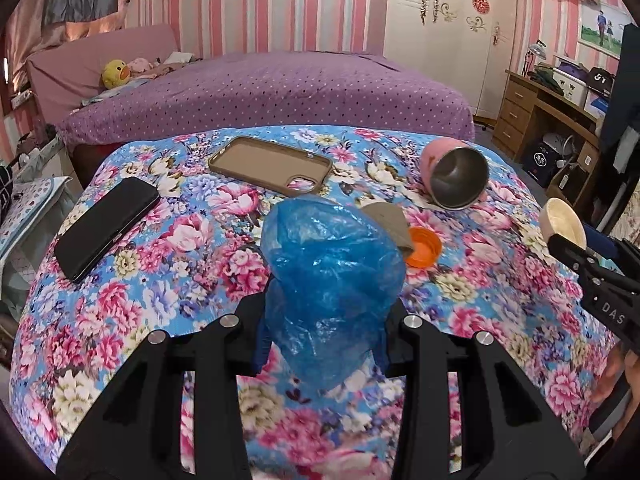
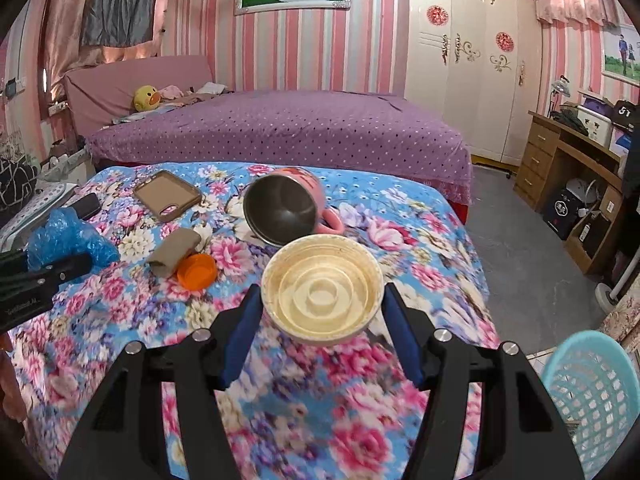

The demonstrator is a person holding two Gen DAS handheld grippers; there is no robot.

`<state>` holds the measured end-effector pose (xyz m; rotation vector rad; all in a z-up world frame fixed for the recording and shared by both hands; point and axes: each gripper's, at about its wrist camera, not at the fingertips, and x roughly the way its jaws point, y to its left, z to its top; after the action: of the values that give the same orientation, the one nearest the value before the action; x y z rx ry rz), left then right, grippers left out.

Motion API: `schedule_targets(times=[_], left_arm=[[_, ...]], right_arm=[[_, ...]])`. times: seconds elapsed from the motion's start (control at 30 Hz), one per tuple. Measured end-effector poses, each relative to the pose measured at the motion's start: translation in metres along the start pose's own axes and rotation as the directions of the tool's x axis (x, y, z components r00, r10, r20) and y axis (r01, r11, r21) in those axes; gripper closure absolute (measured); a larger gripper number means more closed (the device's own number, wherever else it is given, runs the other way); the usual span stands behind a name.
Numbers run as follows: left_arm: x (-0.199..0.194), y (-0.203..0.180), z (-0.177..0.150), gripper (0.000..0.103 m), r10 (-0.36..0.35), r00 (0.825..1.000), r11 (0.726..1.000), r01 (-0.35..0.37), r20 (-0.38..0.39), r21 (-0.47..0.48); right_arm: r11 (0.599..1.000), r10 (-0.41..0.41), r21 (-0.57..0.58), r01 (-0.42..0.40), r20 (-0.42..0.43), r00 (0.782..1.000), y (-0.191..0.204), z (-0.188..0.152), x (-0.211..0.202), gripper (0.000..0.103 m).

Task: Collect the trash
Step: 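Carry the blue bag and beige lid over the blue basket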

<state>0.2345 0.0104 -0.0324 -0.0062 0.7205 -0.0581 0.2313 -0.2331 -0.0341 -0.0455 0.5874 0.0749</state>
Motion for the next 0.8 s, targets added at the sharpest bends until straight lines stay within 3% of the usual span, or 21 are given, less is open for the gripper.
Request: schedule_targets(times=[0.27, 0.8], left_arm=[[-0.027, -0.028, -0.013, 0.065, 0.004, 0.999, 0.999, -0.005, 0.043, 0.036], [-0.048, -0.118, -0.049, 0.065, -0.088, 0.996, 0.996, 0.088, 0.028, 0.019]], right_arm=[[0.999, -0.039, 0.002, 0.039, 0.022, 0.999, -0.034, -0.014, -0.042, 0.042], [0.986, -0.16, 0.043, 0.159, 0.027, 0.987, -0.136, -0.05, -0.1, 0.042]])
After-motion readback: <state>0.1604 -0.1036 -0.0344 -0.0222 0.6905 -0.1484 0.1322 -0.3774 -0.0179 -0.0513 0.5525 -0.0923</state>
